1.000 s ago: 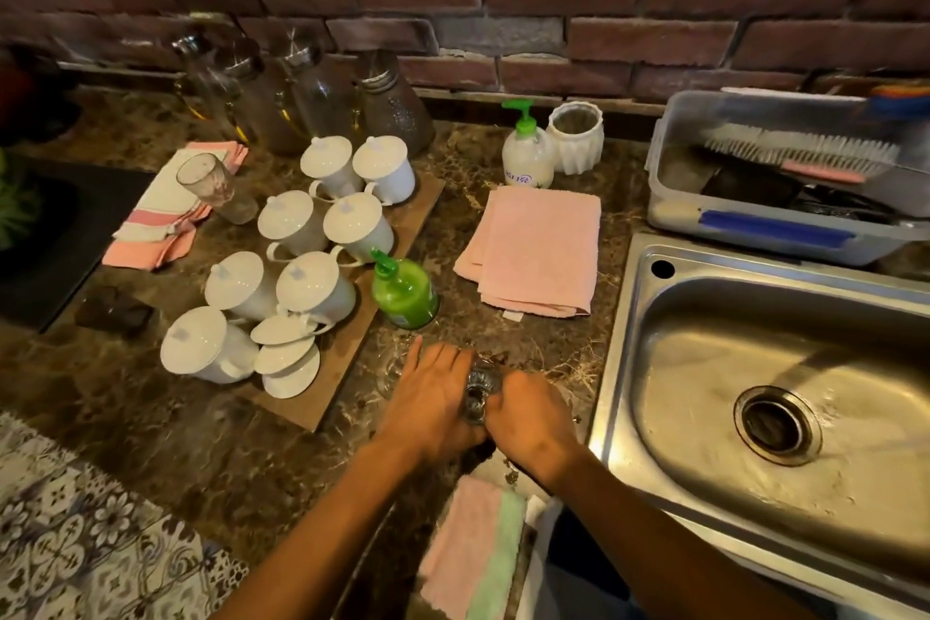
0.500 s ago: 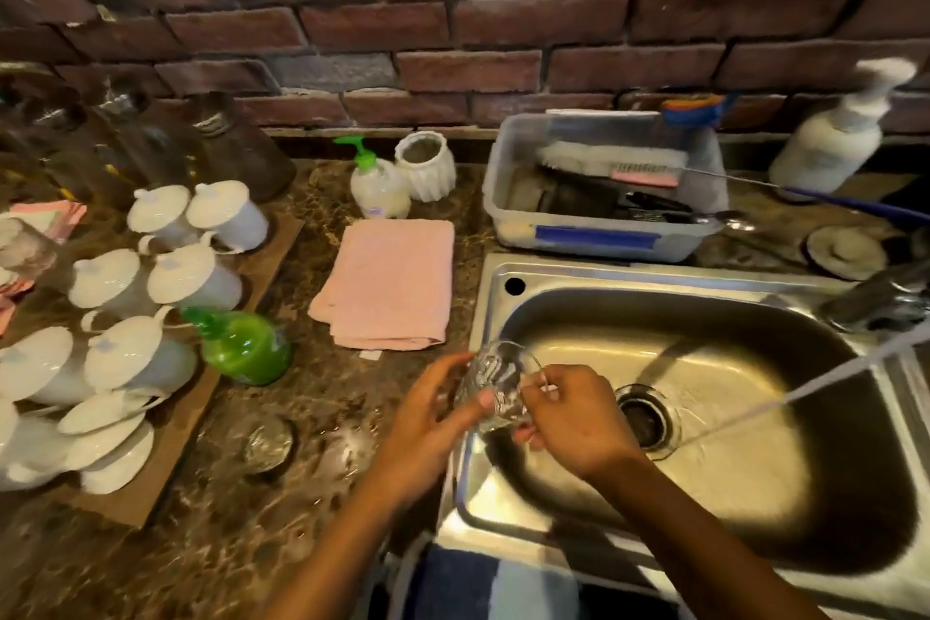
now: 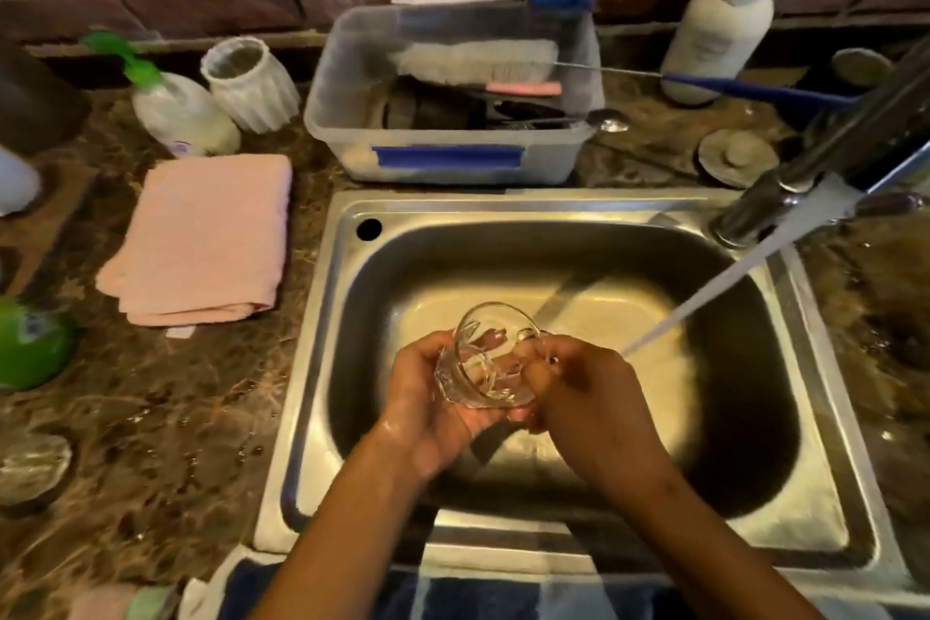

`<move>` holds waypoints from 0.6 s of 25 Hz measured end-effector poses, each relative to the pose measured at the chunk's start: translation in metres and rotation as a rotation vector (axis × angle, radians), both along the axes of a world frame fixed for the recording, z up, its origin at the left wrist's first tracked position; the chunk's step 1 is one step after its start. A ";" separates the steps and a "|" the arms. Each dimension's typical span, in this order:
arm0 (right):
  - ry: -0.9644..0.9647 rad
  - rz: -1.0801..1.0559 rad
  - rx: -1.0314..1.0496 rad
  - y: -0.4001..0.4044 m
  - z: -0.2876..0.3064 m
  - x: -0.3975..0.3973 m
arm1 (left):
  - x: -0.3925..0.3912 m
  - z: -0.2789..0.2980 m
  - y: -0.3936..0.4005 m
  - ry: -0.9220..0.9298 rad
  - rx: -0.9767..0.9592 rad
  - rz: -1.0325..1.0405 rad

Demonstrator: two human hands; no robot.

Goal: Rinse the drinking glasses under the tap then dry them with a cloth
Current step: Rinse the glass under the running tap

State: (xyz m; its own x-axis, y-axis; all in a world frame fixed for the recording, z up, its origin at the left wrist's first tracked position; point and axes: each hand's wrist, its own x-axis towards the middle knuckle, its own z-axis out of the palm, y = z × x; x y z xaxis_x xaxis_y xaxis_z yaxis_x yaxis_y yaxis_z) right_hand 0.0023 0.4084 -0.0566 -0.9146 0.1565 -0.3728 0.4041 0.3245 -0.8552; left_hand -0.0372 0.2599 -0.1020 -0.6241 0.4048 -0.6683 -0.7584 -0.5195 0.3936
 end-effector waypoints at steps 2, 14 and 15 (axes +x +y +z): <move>0.023 -0.074 0.023 0.020 -0.009 0.007 | -0.005 -0.015 0.022 -0.038 -0.054 -0.004; -0.102 -0.055 0.032 0.062 -0.019 -0.014 | 0.000 -0.042 0.135 0.197 -0.600 0.061; -0.079 -0.119 0.007 0.063 -0.022 -0.018 | 0.001 -0.044 0.137 0.274 -0.651 0.085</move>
State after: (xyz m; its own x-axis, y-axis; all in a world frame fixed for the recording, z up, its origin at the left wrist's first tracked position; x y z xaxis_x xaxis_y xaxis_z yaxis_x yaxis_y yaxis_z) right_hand -0.0158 0.4717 -0.0784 -0.8572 0.2652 -0.4416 0.5062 0.2754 -0.8172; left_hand -0.0360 0.3969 -0.1461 -0.8159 -0.0811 -0.5724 -0.5551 -0.1666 0.8149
